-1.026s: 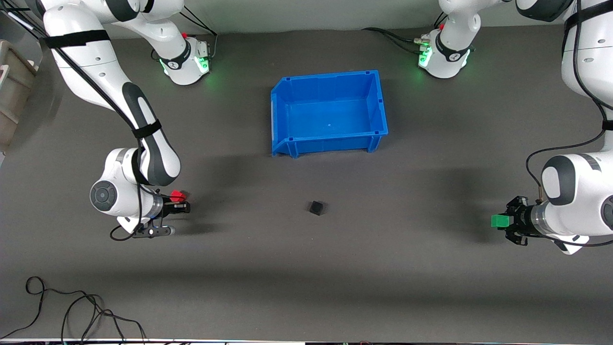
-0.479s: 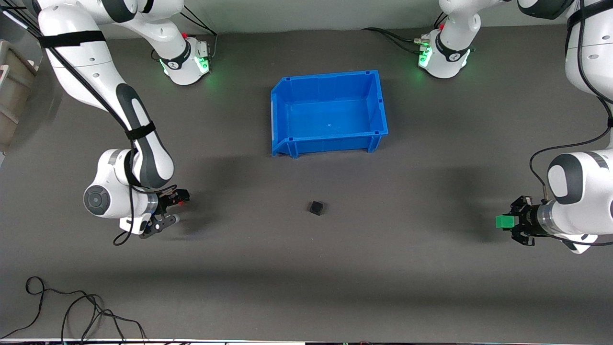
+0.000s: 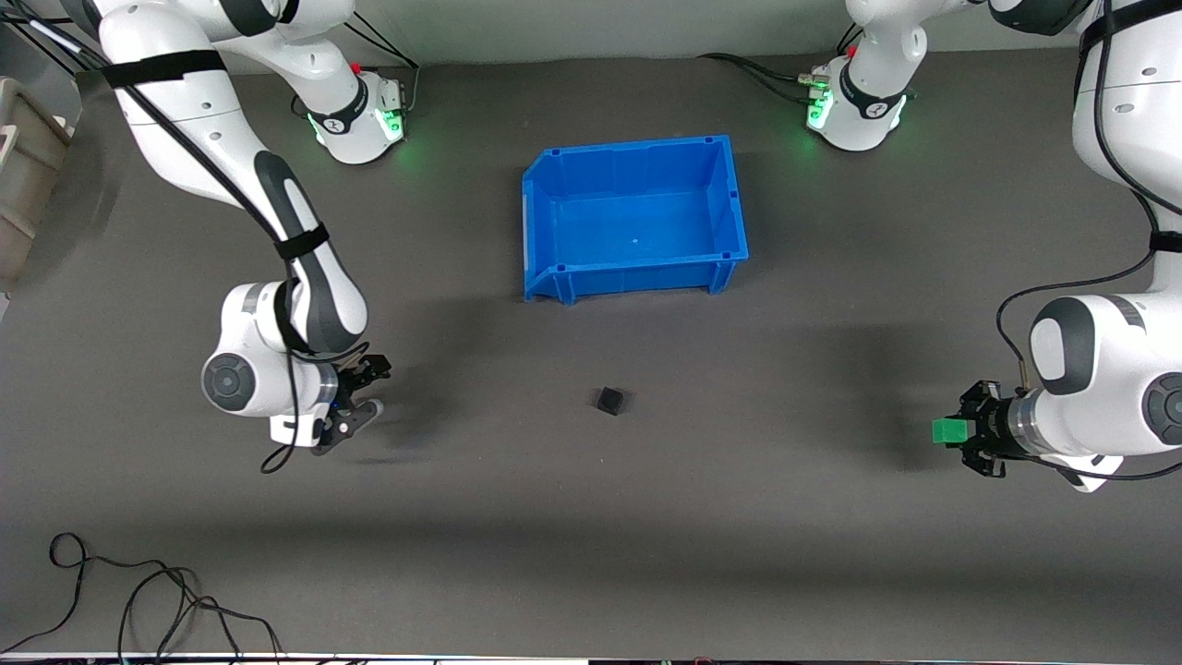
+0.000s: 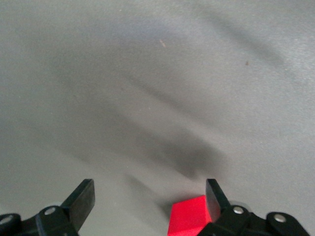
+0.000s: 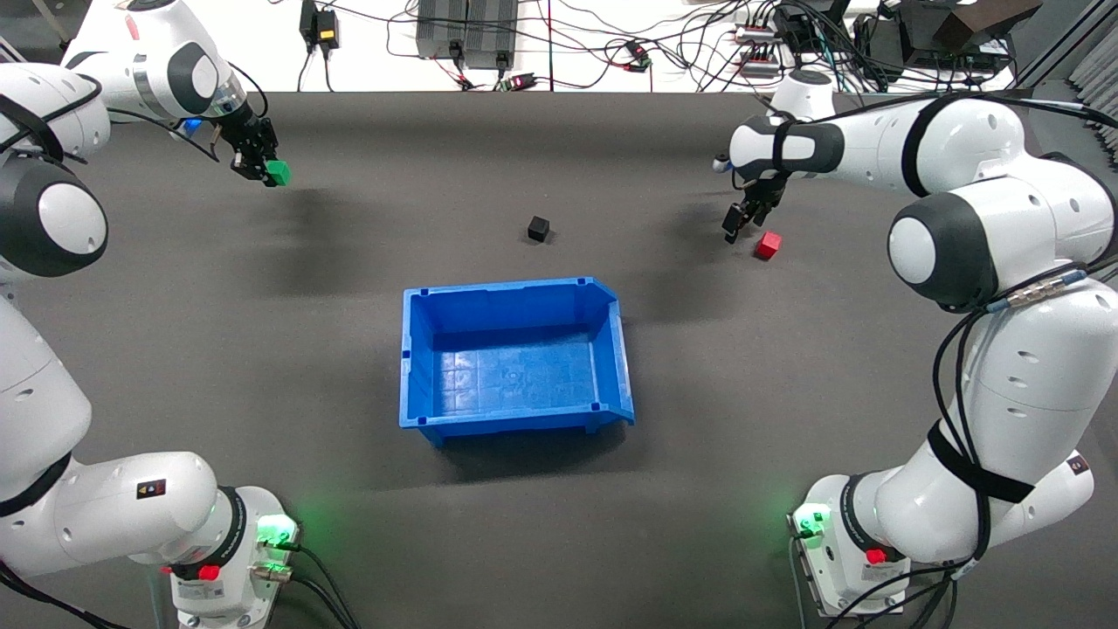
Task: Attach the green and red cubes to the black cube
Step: 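Carry the red cube and green cube toward the black cube, then lower the red cube beside the black cube while the left lowers green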
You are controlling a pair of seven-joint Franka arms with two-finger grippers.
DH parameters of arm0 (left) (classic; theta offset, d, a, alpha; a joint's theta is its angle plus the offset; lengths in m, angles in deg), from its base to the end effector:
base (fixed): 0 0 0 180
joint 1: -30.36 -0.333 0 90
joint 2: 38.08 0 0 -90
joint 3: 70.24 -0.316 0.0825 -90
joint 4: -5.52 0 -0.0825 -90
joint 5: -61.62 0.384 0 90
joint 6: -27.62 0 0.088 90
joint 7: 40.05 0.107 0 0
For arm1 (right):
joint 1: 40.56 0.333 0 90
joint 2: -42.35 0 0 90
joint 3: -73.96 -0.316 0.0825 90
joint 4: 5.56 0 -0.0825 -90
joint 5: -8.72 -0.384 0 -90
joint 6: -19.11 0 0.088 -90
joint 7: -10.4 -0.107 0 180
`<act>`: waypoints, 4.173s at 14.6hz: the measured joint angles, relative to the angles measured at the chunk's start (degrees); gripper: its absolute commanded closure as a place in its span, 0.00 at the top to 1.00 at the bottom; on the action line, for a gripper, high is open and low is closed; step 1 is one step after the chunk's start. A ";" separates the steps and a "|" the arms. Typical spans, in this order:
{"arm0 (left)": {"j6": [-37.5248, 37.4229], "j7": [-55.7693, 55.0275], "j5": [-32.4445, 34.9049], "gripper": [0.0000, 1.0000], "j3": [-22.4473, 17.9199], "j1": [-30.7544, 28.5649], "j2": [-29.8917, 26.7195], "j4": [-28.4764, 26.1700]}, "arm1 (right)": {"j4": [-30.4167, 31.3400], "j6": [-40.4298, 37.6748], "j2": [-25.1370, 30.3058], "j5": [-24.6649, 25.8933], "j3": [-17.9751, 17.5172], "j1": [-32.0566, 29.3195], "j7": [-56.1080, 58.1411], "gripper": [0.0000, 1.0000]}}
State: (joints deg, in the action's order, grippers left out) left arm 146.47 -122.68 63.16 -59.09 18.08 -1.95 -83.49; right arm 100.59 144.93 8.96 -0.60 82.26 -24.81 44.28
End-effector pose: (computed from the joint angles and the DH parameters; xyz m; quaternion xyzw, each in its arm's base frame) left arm 0.6899 0.0339 0.2765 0.7372 0.6723 -0.0675 0.0033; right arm 0.6095 0.0888 0.1913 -0.9451 -0.3054 0.1072 0.0448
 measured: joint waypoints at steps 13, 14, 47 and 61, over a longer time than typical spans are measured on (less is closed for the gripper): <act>2.40 -3.19 -5.23 0.00 0.46 2.73 1.08 0.13 | 2.48 -0.02 0.01 4.86 2.22 -0.76 11.47 0.98; 2.59 -3.93 -5.23 0.00 0.46 3.04 1.24 0.13 | 2.69 -0.02 0.01 4.86 2.55 -0.77 12.00 0.95; 11.65 -45.03 2.47 0.00 0.62 25.14 7.73 5.90 | -0.02 -11.04 -1.52 -46.04 1.72 -2.93 -34.38 0.00; 20.27 -51.75 2.97 0.00 0.60 35.47 13.05 5.91 | -21.09 -1.91 -8.30 0.03 1.09 19.28 -21.78 0.00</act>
State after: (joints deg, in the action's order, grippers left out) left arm 166.74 -174.43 66.13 -58.49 53.55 11.10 -77.58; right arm 79.50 143.02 0.66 -0.57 83.35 -5.53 22.50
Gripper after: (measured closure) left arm 0.604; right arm 0.604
